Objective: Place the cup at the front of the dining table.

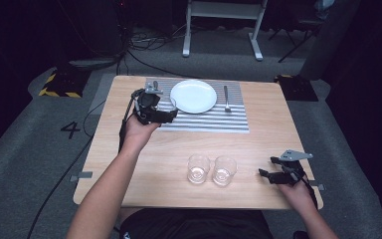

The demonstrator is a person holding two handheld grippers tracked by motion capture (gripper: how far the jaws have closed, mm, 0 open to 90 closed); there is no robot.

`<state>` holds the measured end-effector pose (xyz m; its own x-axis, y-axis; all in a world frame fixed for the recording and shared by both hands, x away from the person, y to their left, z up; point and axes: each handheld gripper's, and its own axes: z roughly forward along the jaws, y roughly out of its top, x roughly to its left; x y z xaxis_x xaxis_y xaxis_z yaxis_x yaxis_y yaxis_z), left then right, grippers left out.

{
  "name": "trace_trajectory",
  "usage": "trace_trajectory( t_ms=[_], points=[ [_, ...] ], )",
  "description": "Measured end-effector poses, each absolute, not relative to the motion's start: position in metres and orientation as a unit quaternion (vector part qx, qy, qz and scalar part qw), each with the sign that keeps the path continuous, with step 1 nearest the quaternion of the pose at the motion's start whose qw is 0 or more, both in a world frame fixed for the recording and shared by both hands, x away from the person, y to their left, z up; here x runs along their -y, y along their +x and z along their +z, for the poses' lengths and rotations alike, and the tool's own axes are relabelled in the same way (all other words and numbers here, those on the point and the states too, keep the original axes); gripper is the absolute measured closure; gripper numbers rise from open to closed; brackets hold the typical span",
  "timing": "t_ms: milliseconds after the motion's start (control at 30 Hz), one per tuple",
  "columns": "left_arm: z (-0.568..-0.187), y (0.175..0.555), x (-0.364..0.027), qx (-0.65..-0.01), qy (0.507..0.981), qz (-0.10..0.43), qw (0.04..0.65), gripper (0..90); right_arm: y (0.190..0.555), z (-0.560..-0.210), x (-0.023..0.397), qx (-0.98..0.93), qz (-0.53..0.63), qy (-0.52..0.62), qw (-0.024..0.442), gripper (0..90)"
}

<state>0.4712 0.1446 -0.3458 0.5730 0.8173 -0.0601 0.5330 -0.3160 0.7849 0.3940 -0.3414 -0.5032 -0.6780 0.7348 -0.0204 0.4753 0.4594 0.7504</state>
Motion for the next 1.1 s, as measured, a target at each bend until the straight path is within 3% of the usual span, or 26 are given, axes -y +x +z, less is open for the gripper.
trace_trajectory(
  t_ms=[1100],
  points=[
    [-0.375, 0.397, -0.197, -0.406, 0.818, 0.182, 0.365, 15.9, 0.393, -0.503, 0.341, -0.838, 0.374, 0.359, 0.171, 23.1]
  ],
)
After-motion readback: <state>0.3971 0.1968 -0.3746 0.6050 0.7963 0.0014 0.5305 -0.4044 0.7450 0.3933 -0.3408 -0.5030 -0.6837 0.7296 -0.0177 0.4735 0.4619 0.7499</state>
